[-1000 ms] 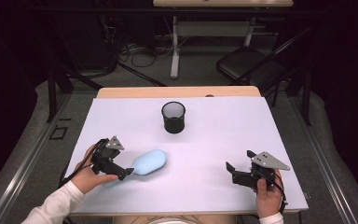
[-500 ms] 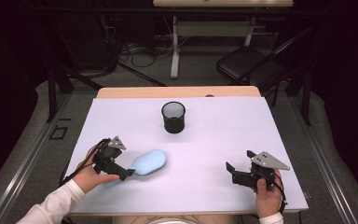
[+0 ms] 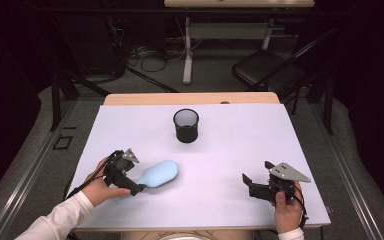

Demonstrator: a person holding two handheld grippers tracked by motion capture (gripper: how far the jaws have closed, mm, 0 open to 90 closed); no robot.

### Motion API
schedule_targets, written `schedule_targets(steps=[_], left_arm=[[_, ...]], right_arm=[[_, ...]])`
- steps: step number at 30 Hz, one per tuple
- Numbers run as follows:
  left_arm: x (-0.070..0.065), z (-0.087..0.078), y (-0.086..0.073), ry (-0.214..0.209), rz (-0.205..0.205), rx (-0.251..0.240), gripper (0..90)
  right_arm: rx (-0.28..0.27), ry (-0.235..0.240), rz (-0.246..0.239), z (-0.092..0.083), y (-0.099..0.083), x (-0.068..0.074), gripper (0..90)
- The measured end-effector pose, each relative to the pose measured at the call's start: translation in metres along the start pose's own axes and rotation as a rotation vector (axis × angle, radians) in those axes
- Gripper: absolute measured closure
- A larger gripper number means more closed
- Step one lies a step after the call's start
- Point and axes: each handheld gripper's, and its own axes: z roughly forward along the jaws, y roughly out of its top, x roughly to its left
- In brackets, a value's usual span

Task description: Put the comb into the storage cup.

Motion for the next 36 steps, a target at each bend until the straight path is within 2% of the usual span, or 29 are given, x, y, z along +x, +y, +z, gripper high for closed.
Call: schedule_targets(steps=[9,18,23,30,36], left_arm=[[-0.003,0.007,0.002,-0.001,0.023,0.022,2.6],[-0.003,0.014,0.003,-0.012,0.015,0.035,6.1],[-0.005,0.016,0.003,-0.001,0.043,0.059,14.6],[-0.008,0.017,0.004,0.002,0.066,0.070,18.9],[-0.010,0.019,0.003,0.008,0.099,0.086,31.7]], right_arm=[[0.003,-0.002,0.001,0.000,0.000,0.000,8.8],[0.003,-0.002,0.000,0.000,0.000,0.000,8.8],[0.004,-0.003,0.004,0.000,0.000,0.000,9.1],[0.003,-0.002,0.001,0.000,0.000,0.000,9.1],[0.004,0.000,0.005,0.000,0.000,0.000,9.3]])
